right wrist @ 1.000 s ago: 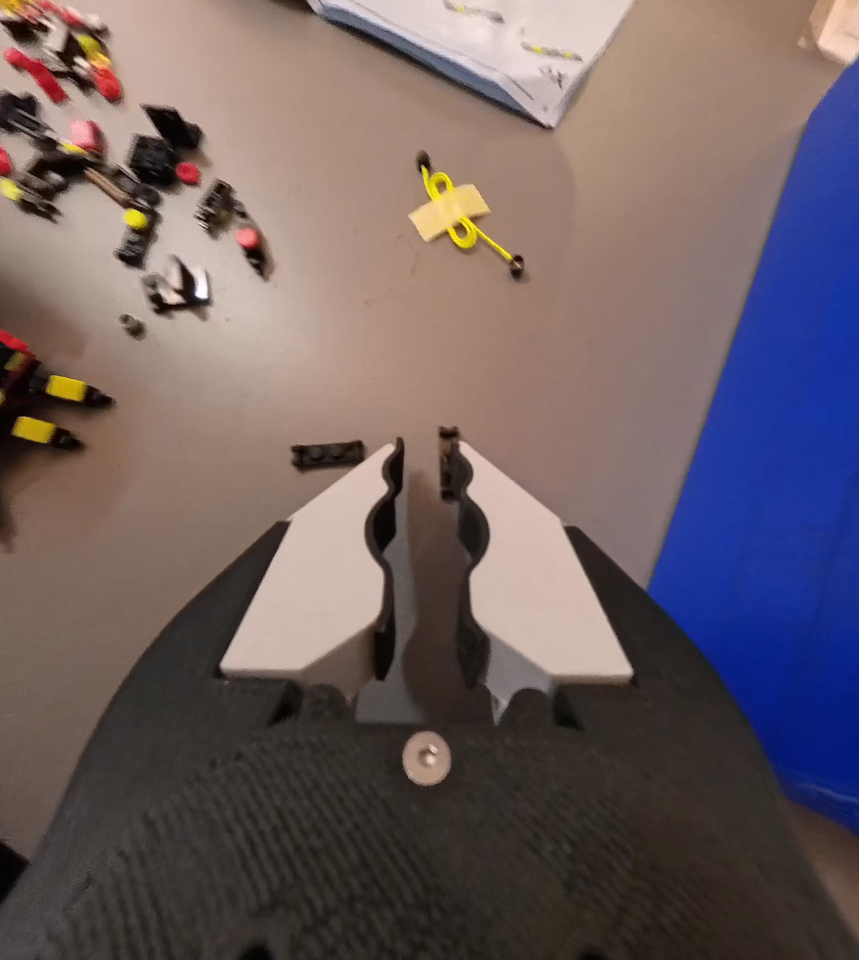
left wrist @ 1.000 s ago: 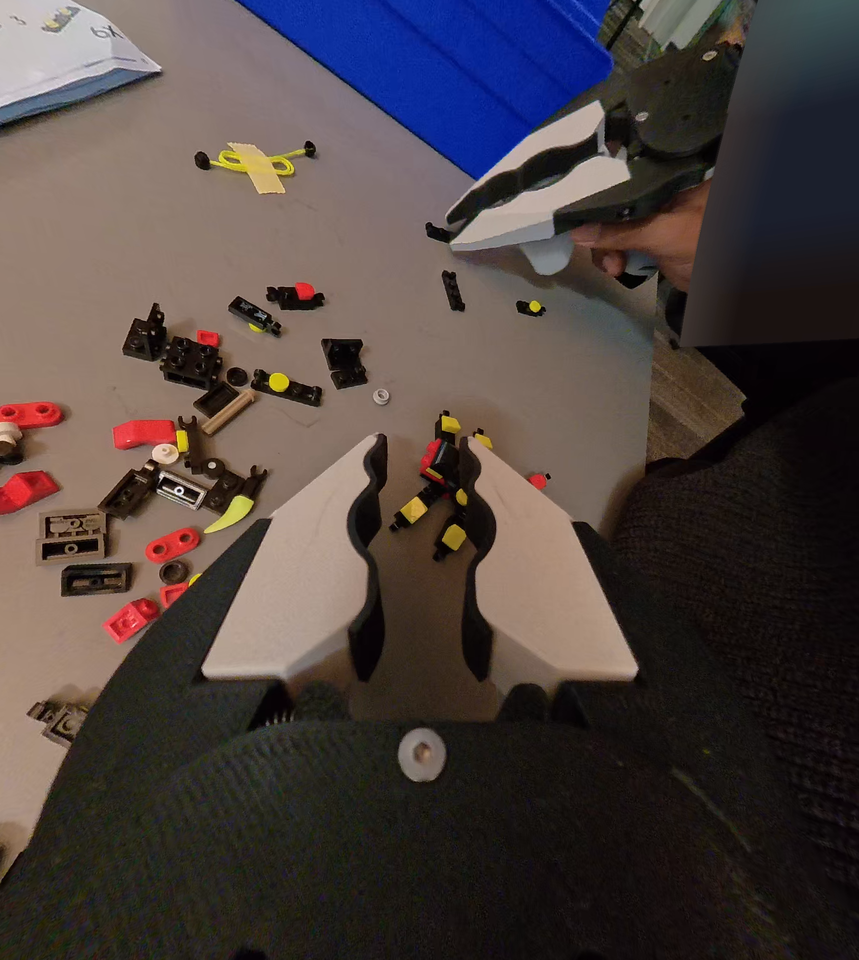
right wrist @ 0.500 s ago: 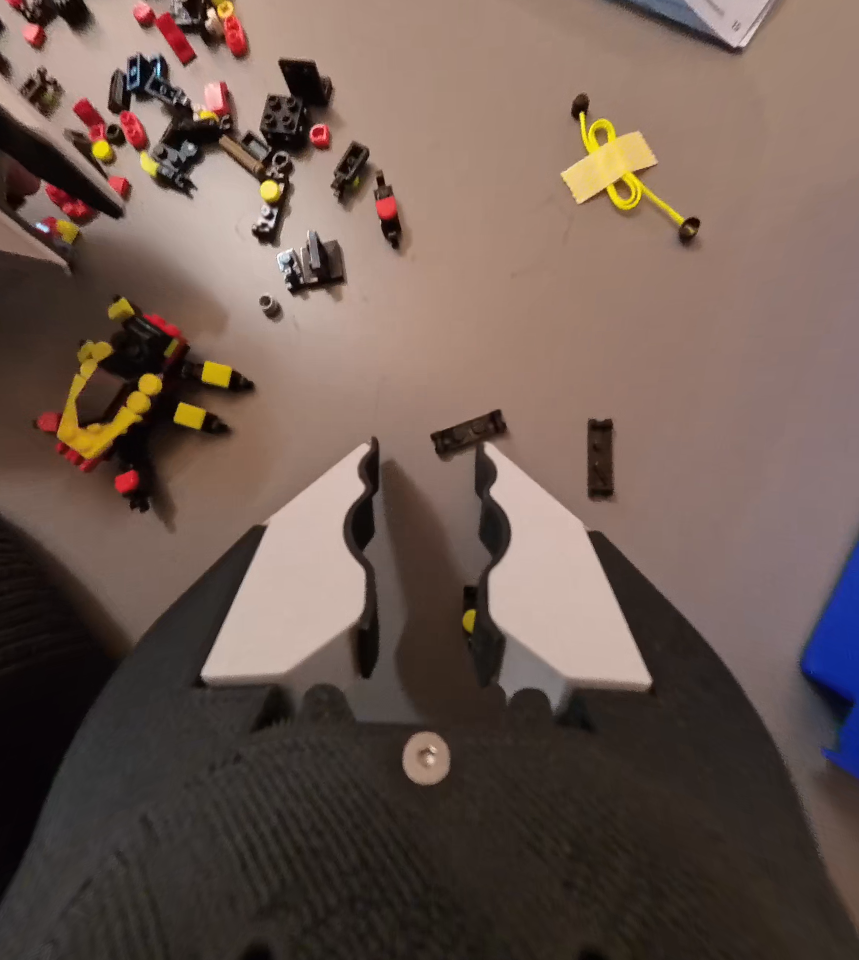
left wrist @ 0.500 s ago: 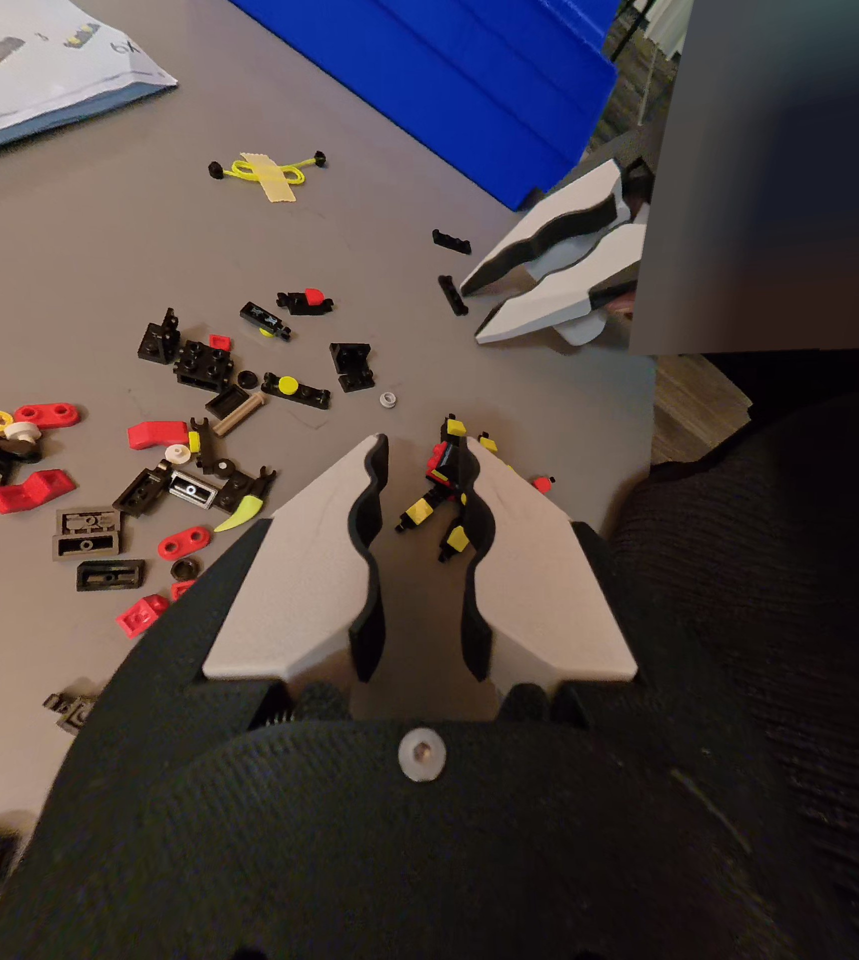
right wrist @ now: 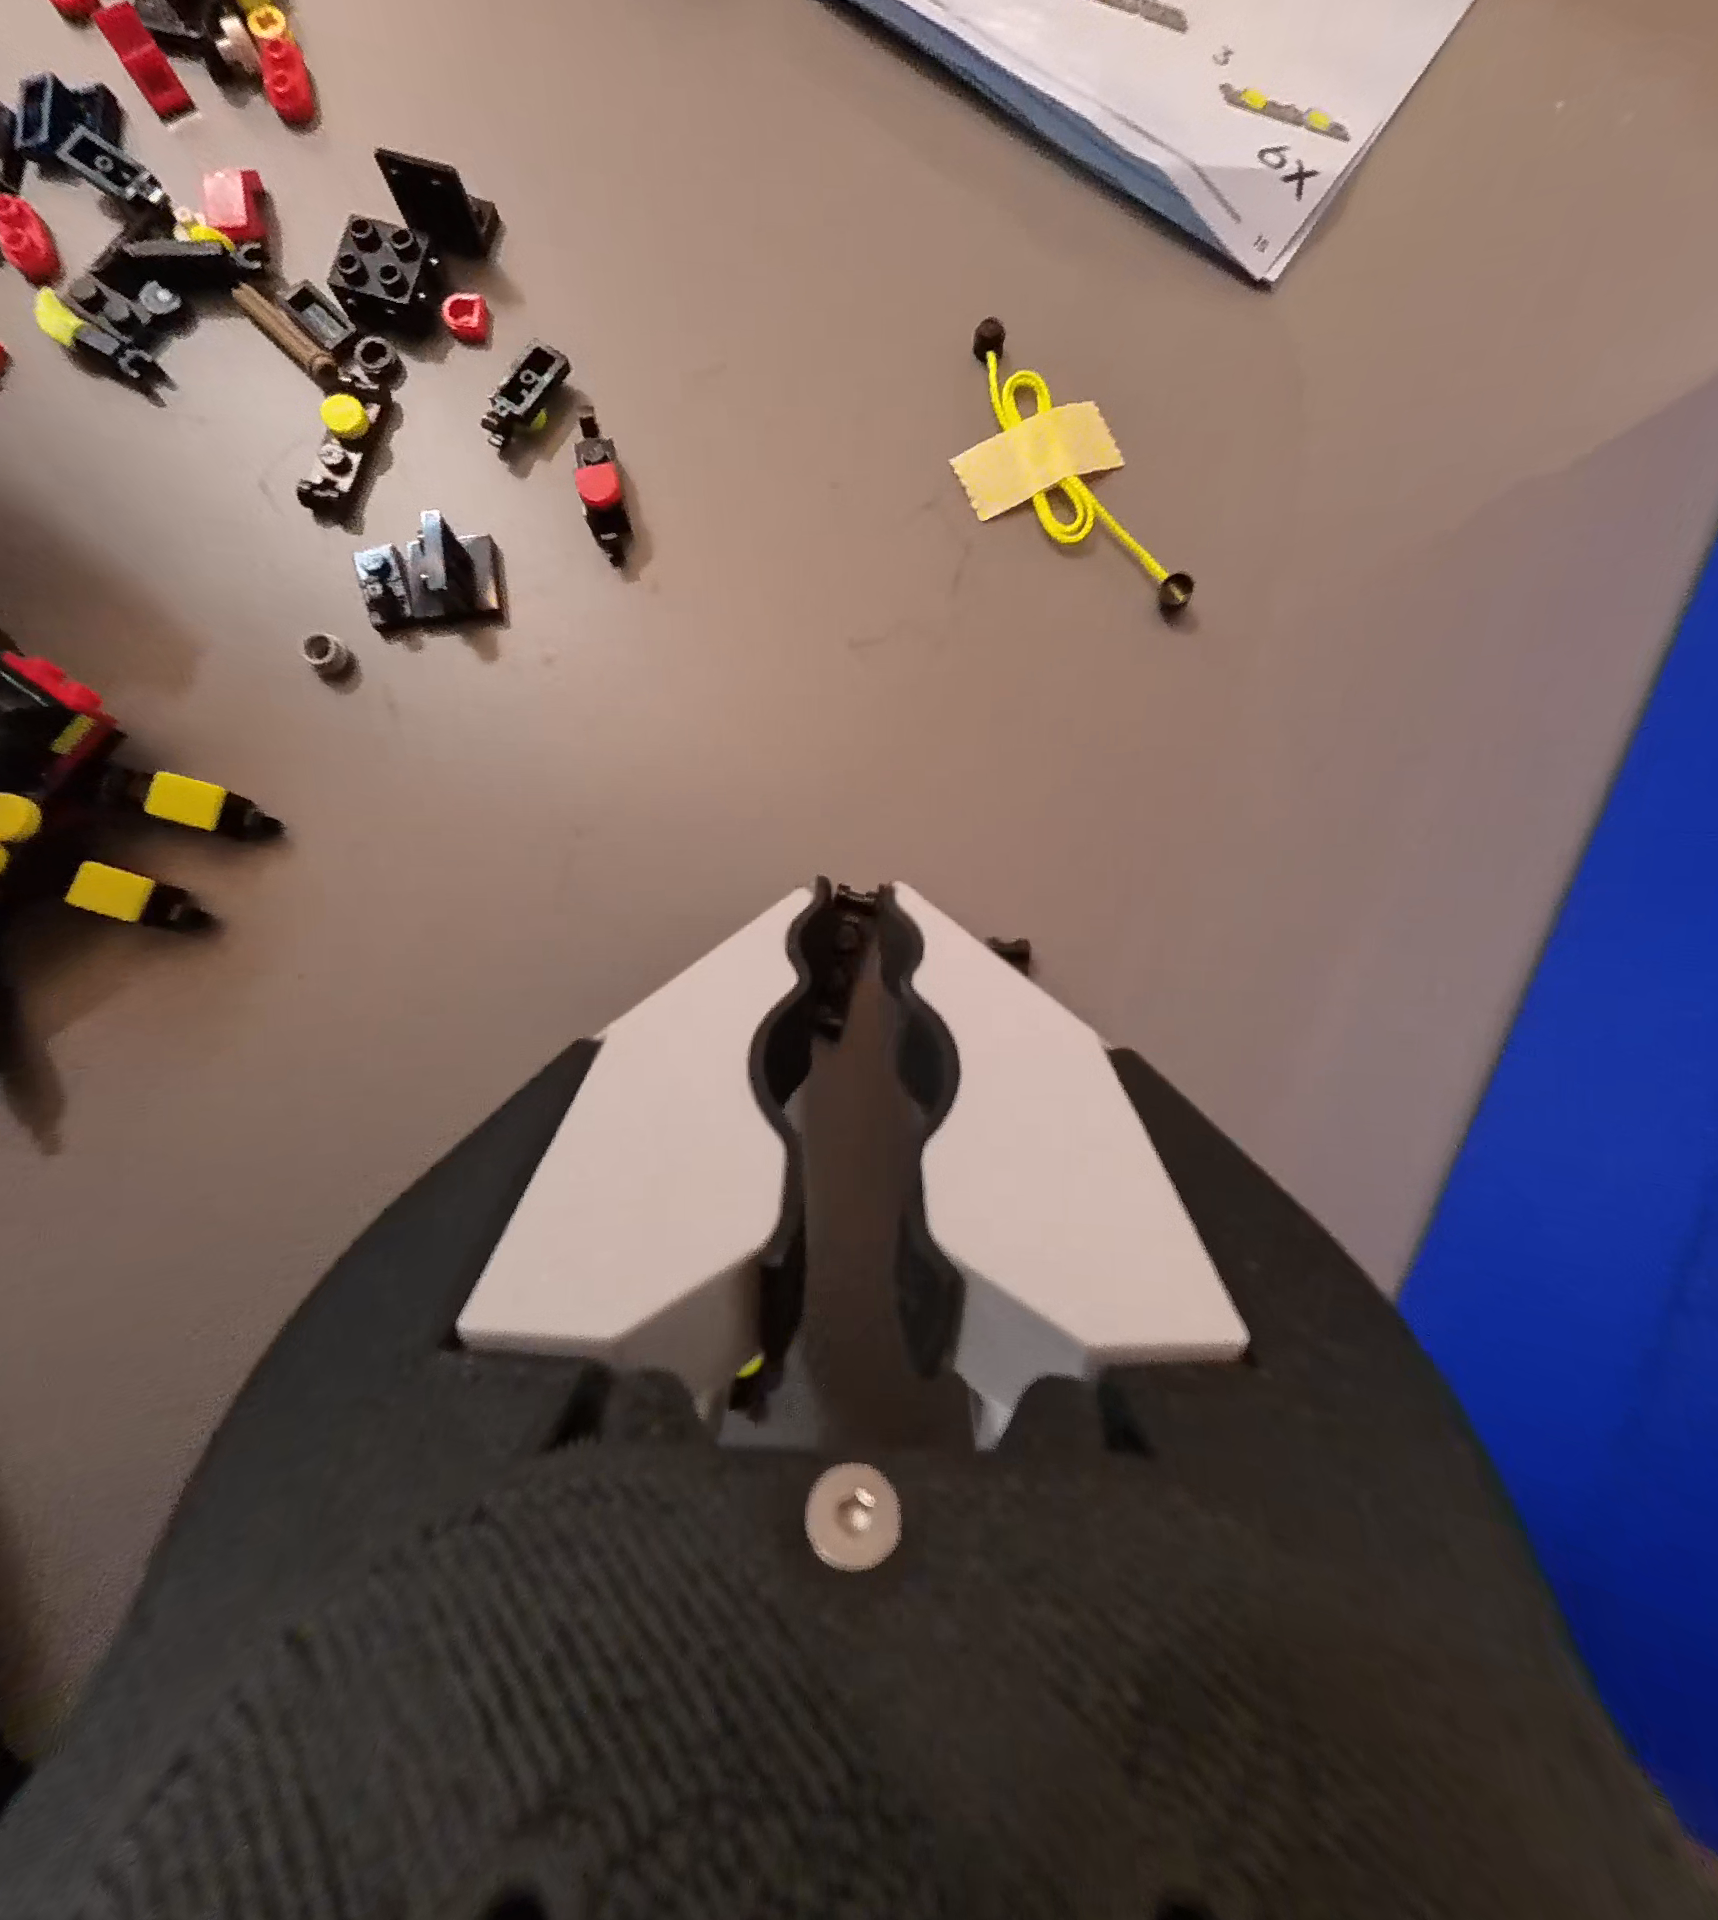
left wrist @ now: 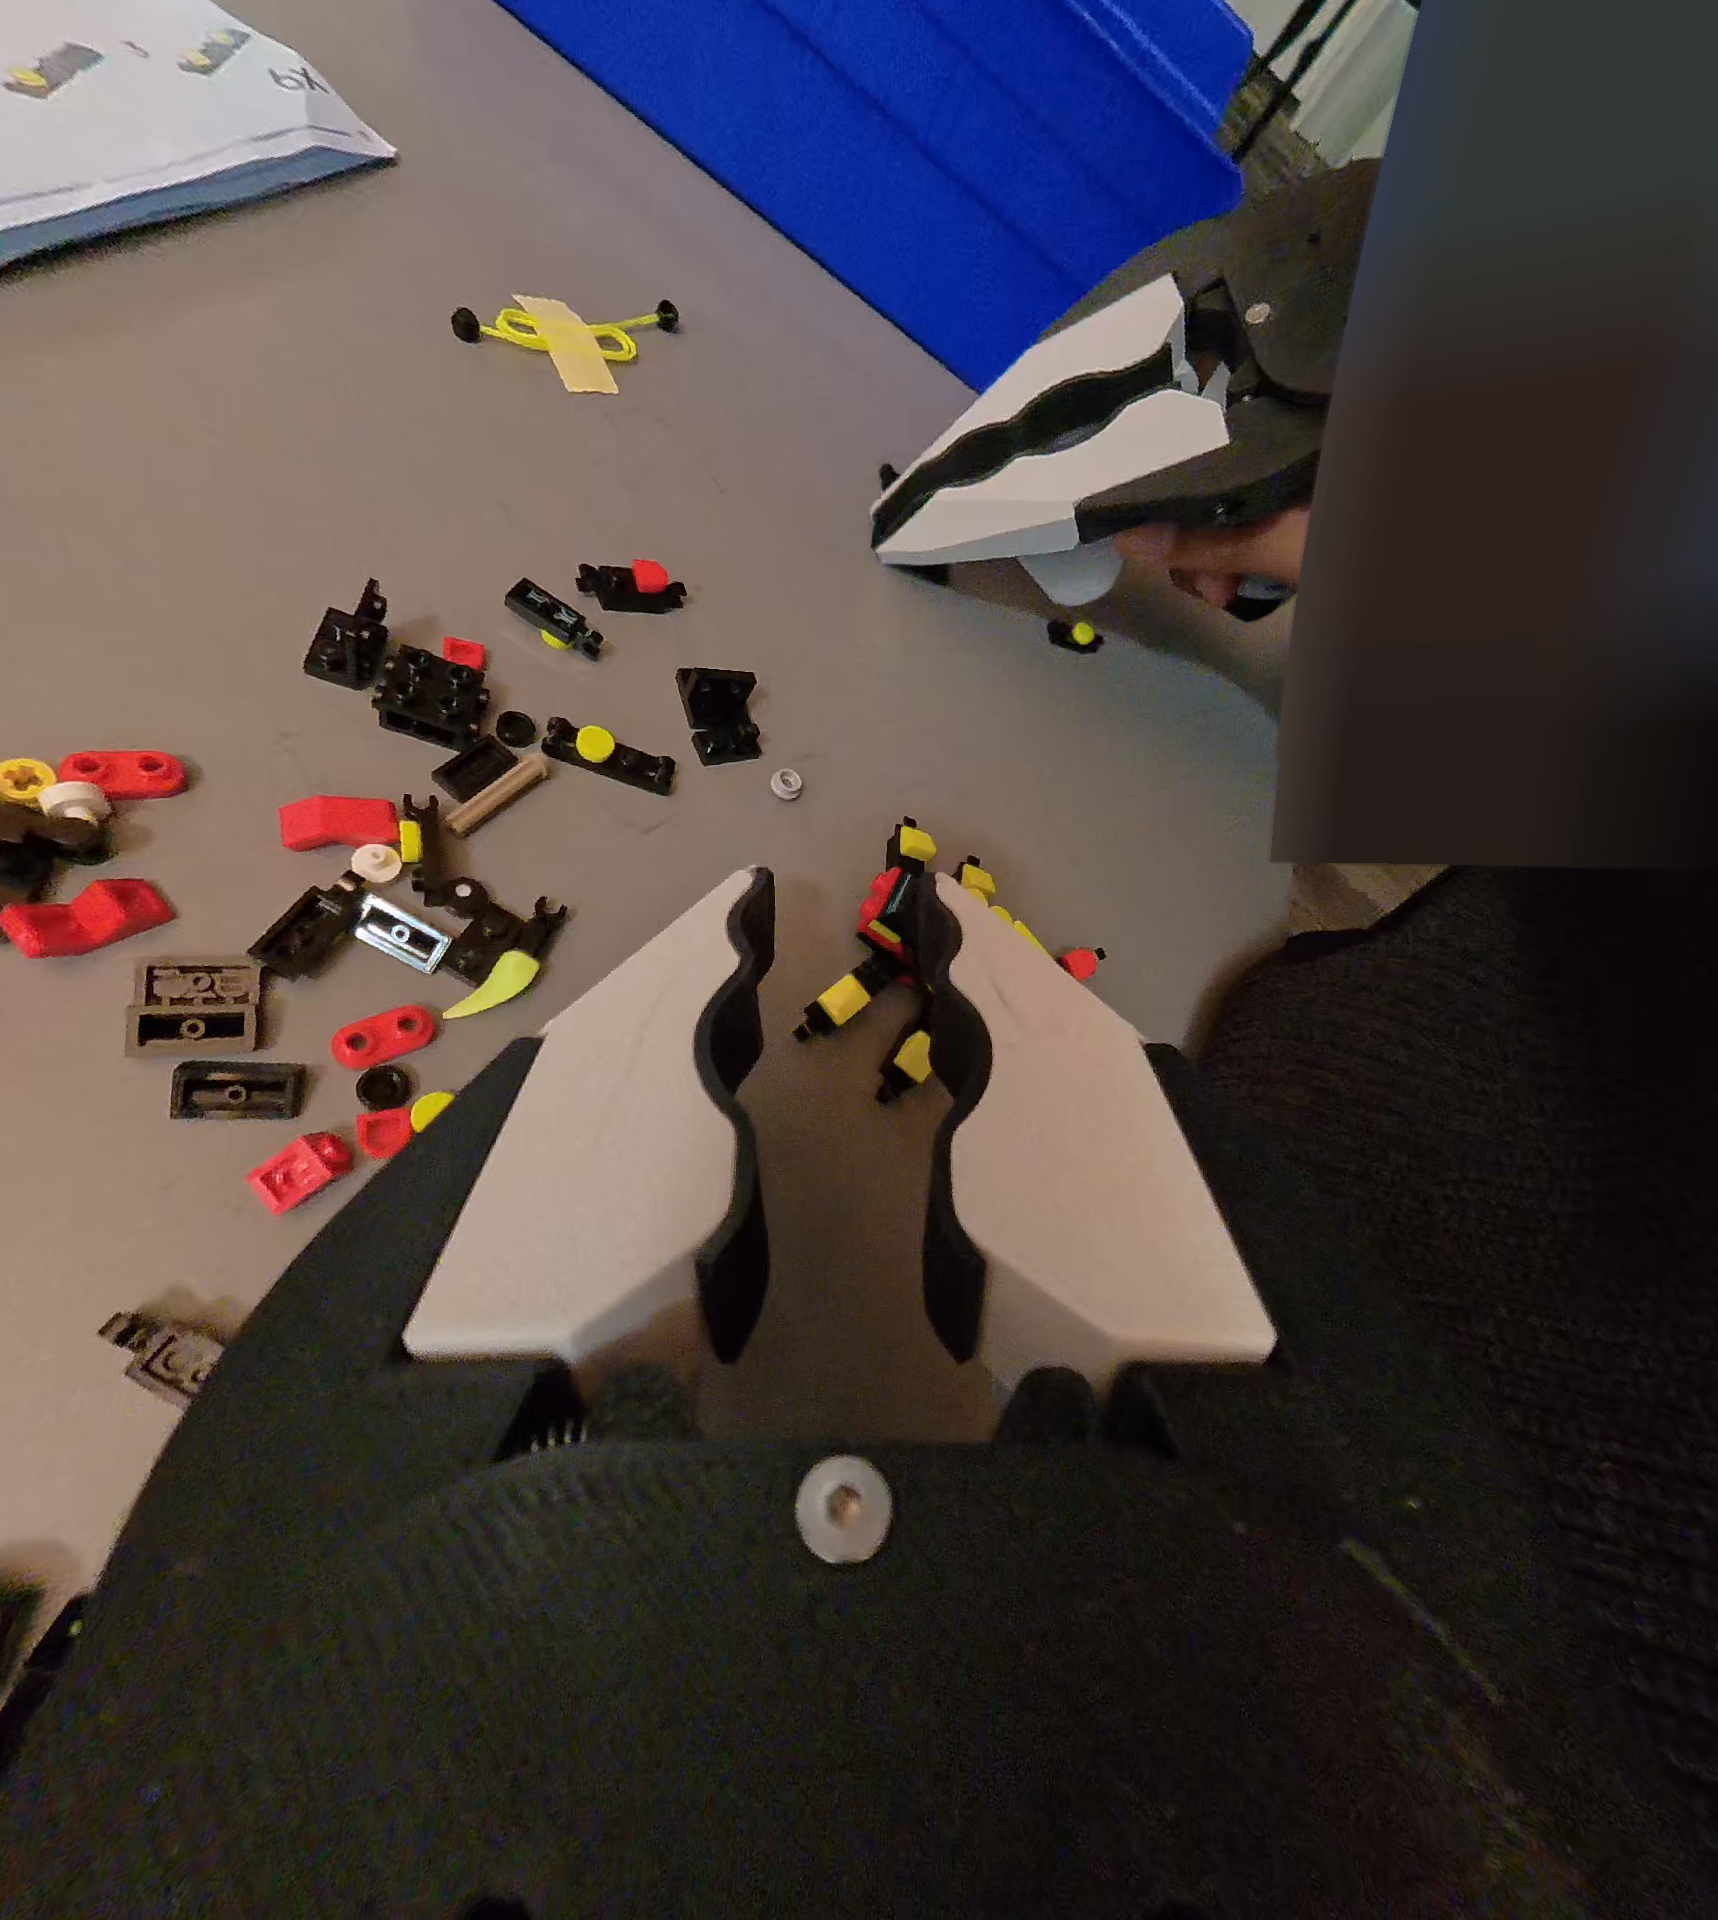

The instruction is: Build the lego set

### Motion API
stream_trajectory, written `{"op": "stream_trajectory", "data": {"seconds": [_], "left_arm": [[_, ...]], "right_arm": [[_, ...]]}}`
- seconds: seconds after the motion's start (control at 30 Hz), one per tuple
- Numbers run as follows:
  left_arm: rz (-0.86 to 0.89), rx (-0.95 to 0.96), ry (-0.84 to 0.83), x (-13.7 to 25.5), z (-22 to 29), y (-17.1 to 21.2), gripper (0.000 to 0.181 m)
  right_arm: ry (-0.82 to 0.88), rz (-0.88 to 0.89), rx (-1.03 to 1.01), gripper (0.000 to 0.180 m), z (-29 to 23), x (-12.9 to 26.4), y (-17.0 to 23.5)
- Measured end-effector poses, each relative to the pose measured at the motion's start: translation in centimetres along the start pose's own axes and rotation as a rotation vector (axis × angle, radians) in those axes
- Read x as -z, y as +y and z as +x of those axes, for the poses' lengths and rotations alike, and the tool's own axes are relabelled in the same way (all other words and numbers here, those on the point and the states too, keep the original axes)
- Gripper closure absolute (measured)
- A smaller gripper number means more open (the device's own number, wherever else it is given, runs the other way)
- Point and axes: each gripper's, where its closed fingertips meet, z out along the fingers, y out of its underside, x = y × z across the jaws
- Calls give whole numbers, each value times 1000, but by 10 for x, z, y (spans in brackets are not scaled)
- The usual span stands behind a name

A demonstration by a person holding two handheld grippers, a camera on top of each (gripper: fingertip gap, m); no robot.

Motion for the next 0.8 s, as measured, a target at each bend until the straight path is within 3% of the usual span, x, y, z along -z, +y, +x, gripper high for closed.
{"op": "stream_trajectory", "data": {"seconds": [0.3, 0.47, 0.6, 0.8], "left_arm": [[11, 2, -15, 4, -2, -1, 156], [40, -8, -30, 12, -2, -6, 156], [93, 19, -29, 22, -3, -14, 156], [129, 33, -125, 37, -17, -14, 156]], "right_arm": [[31, -15, -35, 173, 17, 3, 5], [51, 153, 37, 146, 10, 18, -24], [28, 307, 85, 148, -5, 35, -46], [-95, 272, 139, 159, -42, 21, -49]]}}
